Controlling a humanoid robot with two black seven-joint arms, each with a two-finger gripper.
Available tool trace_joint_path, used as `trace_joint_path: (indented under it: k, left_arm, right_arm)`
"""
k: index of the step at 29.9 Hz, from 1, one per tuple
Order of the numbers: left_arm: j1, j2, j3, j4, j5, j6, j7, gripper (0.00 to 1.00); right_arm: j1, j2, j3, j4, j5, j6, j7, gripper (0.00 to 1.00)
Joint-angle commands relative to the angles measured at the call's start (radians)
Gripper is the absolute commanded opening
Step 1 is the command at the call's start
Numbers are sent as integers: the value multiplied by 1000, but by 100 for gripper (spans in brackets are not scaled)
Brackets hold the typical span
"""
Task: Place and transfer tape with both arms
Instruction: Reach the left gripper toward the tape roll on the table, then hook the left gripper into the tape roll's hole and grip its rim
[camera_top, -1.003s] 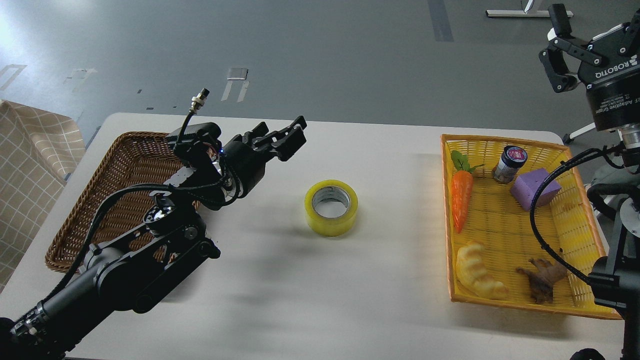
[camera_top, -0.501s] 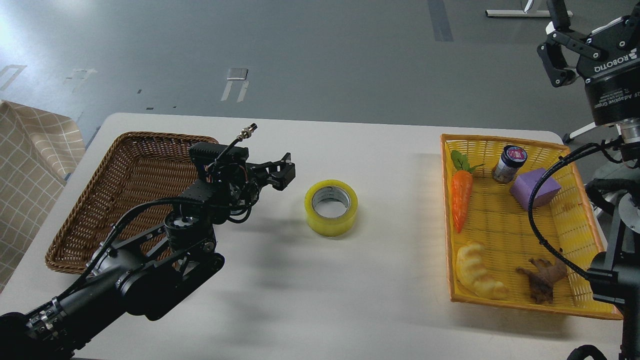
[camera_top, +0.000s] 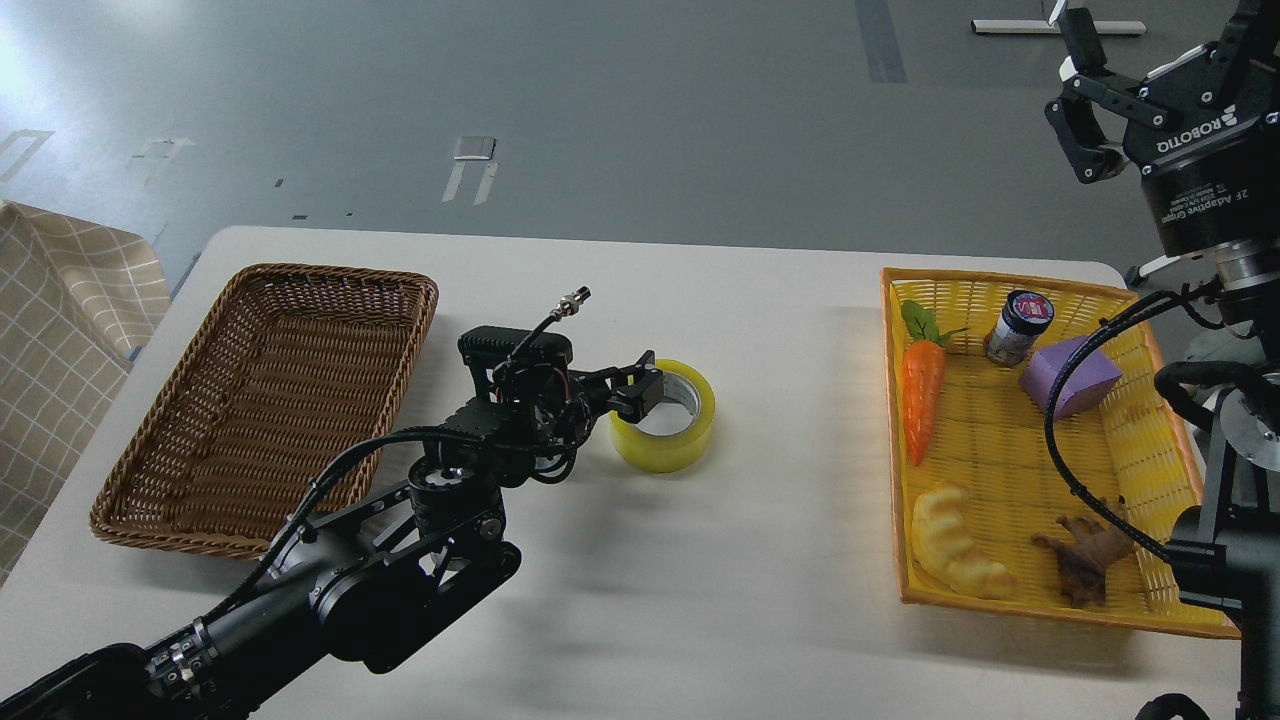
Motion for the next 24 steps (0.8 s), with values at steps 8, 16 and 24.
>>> trace_joint_path:
  k: [8, 16, 24]
  left_arm:
    - [-33, -2, 0, 71, 0, 2, 1, 98]
    - [-35, -51, 3, 37, 0, 2, 3, 98]
    - [-32, -73, 38, 42, 0, 4, 3, 98]
  right_arm:
    - [-3, 0, 1, -14, 0, 0, 2, 100]
    - [-3, 0, 1, -27, 0, 0, 2, 100]
    - [-7, 0, 1, -27, 0, 0, 2, 100]
